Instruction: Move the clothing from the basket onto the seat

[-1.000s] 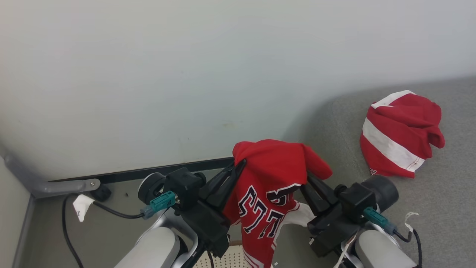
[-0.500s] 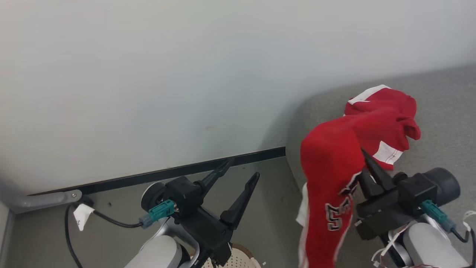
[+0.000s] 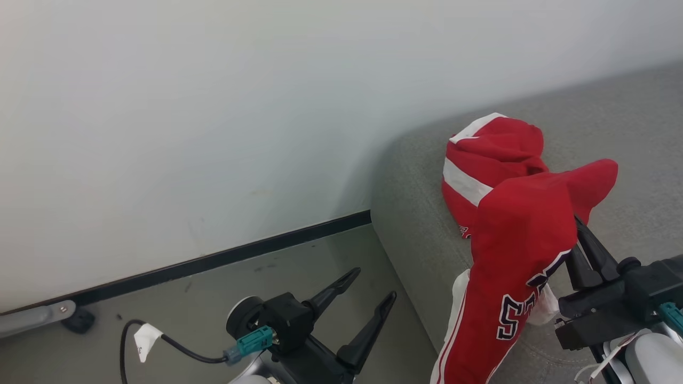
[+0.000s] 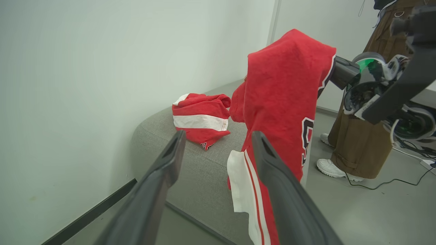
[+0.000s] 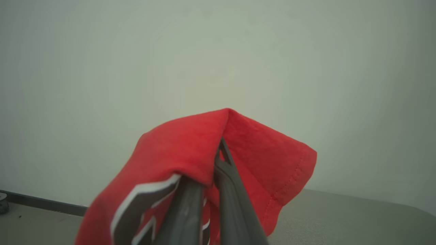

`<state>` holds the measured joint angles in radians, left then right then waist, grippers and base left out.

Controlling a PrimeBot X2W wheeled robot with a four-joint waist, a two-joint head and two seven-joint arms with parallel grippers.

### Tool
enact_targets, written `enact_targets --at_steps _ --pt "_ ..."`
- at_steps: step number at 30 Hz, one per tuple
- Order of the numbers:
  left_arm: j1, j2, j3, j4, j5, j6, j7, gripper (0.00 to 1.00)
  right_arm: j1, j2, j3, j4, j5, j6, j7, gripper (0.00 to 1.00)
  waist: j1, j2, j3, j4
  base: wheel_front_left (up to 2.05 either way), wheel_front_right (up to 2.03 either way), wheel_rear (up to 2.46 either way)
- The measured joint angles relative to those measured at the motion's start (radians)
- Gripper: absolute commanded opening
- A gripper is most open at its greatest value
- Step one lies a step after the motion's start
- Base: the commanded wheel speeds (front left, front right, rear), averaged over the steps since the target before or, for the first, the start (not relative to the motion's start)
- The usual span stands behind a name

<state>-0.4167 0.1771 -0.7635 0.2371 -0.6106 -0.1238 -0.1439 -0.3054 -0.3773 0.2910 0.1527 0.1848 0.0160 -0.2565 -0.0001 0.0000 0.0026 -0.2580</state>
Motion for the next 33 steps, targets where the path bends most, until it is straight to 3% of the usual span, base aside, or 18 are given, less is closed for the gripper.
enact_targets --at_steps 17,22,26,33 --pt "0.022 -0.021 -0.042 -0.043 0.012 0.0 -0.009 1.0 0.054 -0.034 -0.047 -0.081 0.006 -0.016 0.0 0.0 0.0 0.0 0.02 -0.168 0.0 0.0 0.0" --pt "0.015 -0.021 -0.047 -0.051 0.021 0.0 -0.007 1.0 0.034 -0.035 -0.048 -0.075 0.021 0.004 0.0 0.0 0.0001 0.0 0.044 -0.201 0.0 0.0 0.0" --pt "0.005 -0.016 -0.046 -0.056 0.032 0.001 -0.001 1.0 -0.074 -0.034 -0.05 -0.045 0.031 0.038 0.0 0.0 0.0002 0.0 0.076 -0.211 0.0 0.0 0.0" --pt "-0.042 0.015 -0.02 -0.087 0.055 0.011 0.012 1.0 -0.36 -0.017 -0.057 0.043 0.059 0.065 0.0 0.0 0.0002 0.0 0.138 -0.211 0.0 0.0 0.0"
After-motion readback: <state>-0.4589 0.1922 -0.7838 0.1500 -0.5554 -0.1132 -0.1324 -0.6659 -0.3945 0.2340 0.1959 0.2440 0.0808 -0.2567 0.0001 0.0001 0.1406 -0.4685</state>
